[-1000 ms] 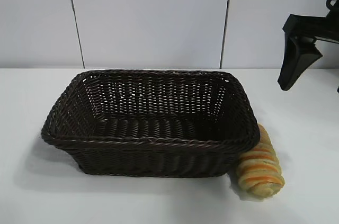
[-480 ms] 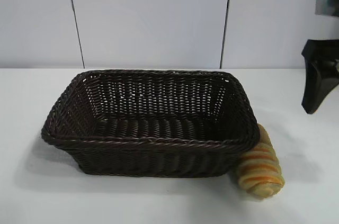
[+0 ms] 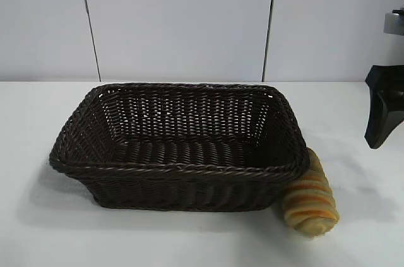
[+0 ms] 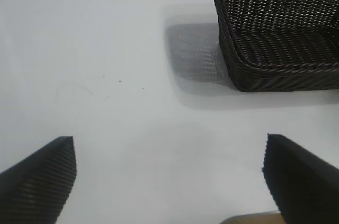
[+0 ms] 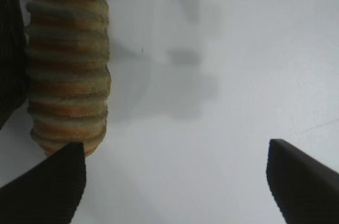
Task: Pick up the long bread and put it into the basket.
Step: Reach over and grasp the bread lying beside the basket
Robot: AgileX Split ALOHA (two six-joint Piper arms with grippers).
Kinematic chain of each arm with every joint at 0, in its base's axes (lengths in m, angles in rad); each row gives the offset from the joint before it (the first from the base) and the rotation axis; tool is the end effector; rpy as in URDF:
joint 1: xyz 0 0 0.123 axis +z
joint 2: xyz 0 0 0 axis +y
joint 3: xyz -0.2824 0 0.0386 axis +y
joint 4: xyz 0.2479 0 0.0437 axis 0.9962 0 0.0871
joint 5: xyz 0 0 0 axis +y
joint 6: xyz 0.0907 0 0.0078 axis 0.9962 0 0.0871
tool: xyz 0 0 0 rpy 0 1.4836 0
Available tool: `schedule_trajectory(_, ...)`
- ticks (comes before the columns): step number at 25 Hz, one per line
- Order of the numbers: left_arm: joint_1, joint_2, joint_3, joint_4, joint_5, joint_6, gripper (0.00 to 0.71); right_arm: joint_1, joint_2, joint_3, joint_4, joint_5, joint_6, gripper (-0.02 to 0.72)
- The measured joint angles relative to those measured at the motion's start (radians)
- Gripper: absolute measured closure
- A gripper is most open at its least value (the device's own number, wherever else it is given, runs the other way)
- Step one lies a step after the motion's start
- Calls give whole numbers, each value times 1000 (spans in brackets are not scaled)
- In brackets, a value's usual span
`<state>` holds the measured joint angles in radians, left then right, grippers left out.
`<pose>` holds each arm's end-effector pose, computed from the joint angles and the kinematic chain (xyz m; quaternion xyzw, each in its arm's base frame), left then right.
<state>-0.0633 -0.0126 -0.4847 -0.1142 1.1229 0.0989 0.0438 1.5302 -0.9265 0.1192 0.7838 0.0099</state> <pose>-0.0086 -0.0088 0.2684 0.0742 0.8651 -0.0482 0.4937 0.2798 0.0199 0.2146 0.0194 0.9896 0.0510 0.1333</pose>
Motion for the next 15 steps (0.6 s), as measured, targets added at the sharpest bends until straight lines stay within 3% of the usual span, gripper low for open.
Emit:
schedule_trajectory(8,0,0,0,0,0,0,20,0,2,0,22,-36,18,42)
schedule_trajectory(15,0,0,0,0,0,0,20,0,42,48,105,-105,20,45)
